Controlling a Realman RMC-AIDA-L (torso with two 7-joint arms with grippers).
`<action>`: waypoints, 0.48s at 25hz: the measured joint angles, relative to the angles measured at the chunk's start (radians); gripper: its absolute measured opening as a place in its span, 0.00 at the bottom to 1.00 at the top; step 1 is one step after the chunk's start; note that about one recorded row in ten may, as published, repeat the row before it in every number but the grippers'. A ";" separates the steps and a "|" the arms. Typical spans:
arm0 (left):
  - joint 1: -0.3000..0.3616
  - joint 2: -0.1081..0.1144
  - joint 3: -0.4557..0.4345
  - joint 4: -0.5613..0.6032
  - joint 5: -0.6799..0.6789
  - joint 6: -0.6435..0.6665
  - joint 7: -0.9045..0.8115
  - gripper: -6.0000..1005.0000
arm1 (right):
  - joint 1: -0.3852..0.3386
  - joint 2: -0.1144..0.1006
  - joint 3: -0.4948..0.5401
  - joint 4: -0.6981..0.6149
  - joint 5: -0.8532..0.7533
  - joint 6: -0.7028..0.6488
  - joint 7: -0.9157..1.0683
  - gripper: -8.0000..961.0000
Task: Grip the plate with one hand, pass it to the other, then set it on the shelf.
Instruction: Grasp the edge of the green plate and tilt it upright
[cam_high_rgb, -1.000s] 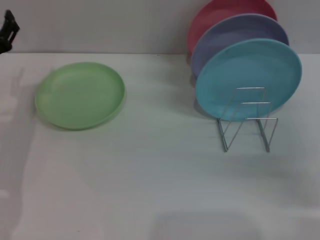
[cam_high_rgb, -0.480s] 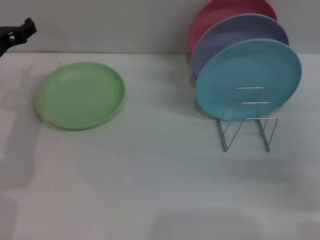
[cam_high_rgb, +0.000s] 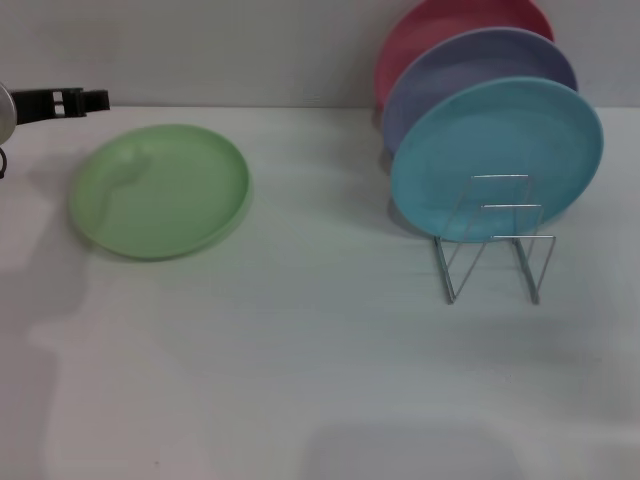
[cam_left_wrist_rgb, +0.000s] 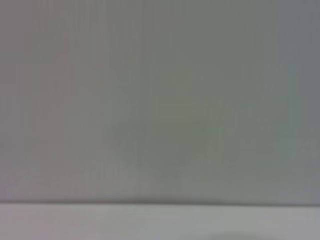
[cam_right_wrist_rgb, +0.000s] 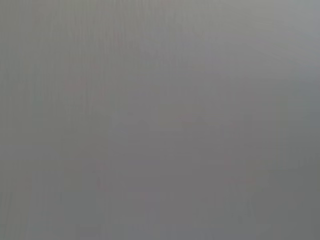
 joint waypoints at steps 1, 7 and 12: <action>-0.016 0.000 -0.020 -0.008 0.001 -0.028 0.006 0.86 | 0.000 0.000 0.000 0.000 0.000 0.000 0.000 0.64; -0.129 0.004 -0.192 -0.126 0.020 -0.187 0.060 0.86 | 0.000 -0.001 0.000 -0.004 0.000 -0.018 0.000 0.64; -0.195 0.006 -0.294 -0.249 0.081 -0.221 0.070 0.86 | 0.000 -0.004 -0.001 -0.009 -0.001 -0.039 0.000 0.63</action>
